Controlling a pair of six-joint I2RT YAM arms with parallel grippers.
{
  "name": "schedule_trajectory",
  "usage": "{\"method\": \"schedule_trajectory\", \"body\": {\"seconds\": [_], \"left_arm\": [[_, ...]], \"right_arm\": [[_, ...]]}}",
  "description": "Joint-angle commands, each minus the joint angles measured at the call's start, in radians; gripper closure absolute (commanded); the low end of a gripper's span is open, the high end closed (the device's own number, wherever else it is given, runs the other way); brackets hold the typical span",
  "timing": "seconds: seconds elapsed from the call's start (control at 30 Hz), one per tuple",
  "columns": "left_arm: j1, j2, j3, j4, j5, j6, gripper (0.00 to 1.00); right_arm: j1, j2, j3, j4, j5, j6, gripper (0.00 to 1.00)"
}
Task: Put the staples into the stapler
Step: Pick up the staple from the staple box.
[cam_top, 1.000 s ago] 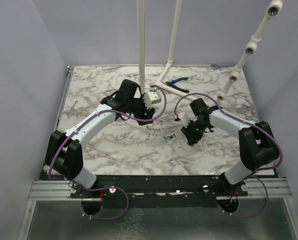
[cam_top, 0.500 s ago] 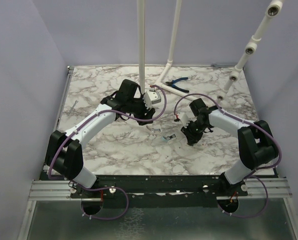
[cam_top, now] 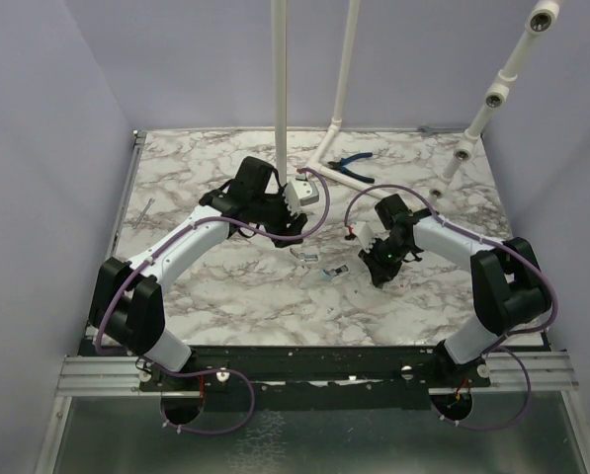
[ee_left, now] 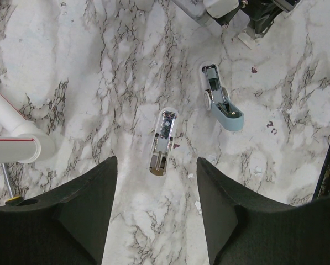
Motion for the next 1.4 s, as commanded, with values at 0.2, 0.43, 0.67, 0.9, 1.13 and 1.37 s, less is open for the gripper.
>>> {"method": "schedule_trajectory", "body": {"seconds": [0.2, 0.43, 0.67, 0.9, 1.13, 1.37], "left_arm": [[0.004, -0.025, -0.001, -0.002, 0.014, -0.001, 0.39], [0.004, -0.029, -0.002, -0.002, 0.014, -0.001, 0.39], [0.005, -0.03, -0.002, -0.002, 0.016, 0.007, 0.39], [0.019, -0.028, 0.009, 0.011, 0.071, -0.012, 0.34], [0.051, -0.04, -0.011, 0.054, 0.265, -0.027, 0.19], [0.032, -0.014, 0.002, 0.103, 0.462, -0.036, 0.1]], "right_arm": [[0.001, -0.027, 0.022, 0.031, 0.021, 0.04, 0.99], [0.001, -0.044, 0.03, 0.025, 0.032, 0.048, 0.99], [0.0, -0.061, 0.056, -0.012, 0.003, 0.043, 0.99], [0.001, -0.106, 0.126, -0.001, -0.155, 0.059, 0.99], [0.001, -0.159, 0.153, 0.181, -0.413, 0.116, 0.99], [0.001, -0.129, 0.229, 0.286, -0.61, 0.159, 0.99]]}}
